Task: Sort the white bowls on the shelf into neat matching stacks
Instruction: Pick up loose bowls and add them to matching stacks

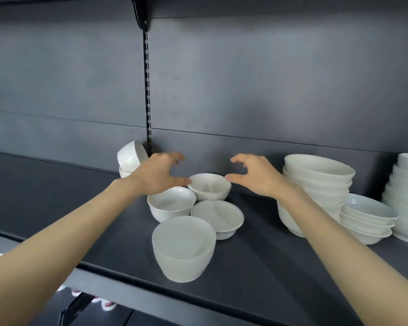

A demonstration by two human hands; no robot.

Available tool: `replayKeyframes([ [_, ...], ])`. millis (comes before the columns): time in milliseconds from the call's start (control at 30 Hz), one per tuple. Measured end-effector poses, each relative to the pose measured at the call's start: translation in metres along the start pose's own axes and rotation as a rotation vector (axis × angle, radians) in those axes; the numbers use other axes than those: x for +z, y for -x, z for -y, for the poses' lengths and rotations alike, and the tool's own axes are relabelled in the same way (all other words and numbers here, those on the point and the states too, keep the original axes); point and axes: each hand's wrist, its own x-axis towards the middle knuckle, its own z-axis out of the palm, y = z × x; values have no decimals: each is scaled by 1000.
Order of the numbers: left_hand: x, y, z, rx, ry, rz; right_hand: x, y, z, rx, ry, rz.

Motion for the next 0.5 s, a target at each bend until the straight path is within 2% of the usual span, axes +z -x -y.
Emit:
replayKeyframes([
  [300, 34, -73, 46, -147, 247, 370, 33, -45, -32, 228, -197, 159],
  [500, 47, -98, 55, -108, 257, 551, 57, -53, -42, 403, -459, 229],
])
